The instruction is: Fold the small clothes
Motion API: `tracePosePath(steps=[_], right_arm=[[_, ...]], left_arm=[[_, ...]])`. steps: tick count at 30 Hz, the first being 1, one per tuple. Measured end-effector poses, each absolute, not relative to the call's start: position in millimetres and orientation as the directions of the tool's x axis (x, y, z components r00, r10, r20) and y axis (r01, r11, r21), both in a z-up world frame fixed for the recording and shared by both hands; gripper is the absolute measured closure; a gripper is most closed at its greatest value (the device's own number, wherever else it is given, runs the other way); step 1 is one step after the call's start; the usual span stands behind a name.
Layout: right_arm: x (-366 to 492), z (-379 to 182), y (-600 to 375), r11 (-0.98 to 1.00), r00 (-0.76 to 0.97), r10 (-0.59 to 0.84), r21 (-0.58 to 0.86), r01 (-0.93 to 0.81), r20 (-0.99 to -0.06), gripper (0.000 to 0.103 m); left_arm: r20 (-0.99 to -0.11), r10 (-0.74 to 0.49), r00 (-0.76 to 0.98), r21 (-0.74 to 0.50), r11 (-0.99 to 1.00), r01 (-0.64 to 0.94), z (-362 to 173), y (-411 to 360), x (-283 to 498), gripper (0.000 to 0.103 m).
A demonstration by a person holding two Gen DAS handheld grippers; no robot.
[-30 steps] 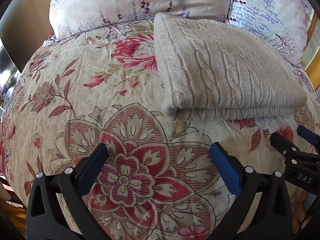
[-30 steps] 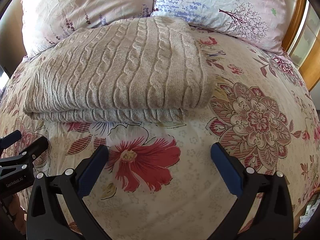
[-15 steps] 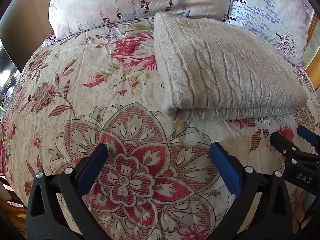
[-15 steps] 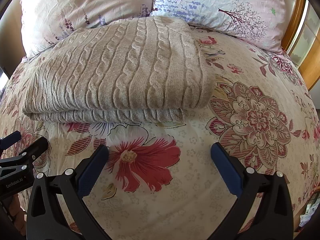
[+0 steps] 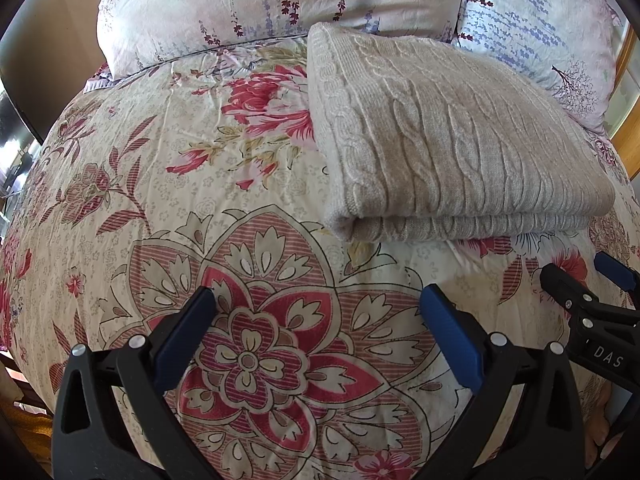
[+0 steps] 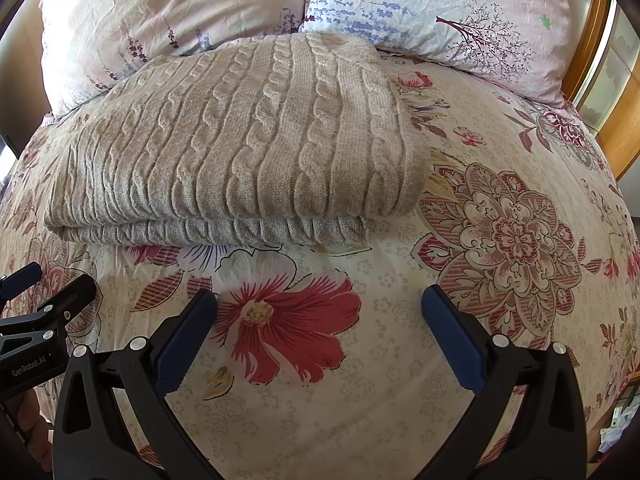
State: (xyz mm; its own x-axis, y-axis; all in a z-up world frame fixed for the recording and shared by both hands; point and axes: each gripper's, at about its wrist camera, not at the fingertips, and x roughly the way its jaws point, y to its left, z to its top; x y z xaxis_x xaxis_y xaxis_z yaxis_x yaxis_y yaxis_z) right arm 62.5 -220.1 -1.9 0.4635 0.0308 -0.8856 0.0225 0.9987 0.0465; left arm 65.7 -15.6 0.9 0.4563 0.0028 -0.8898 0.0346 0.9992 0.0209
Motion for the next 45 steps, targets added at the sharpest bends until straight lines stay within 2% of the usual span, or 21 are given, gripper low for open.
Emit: tracePosePath(steps=[45], right_arm=[[63.1, -2.2, -221.8, 0.999, 0.459, 0.037, 0.047, 0.011, -0.888, 0.001]], left_arm=[[-0.912, -0.008, 0.410, 0.019, 0.998, 0.063, -2.3, -12.8, 72.2, 0.002]])
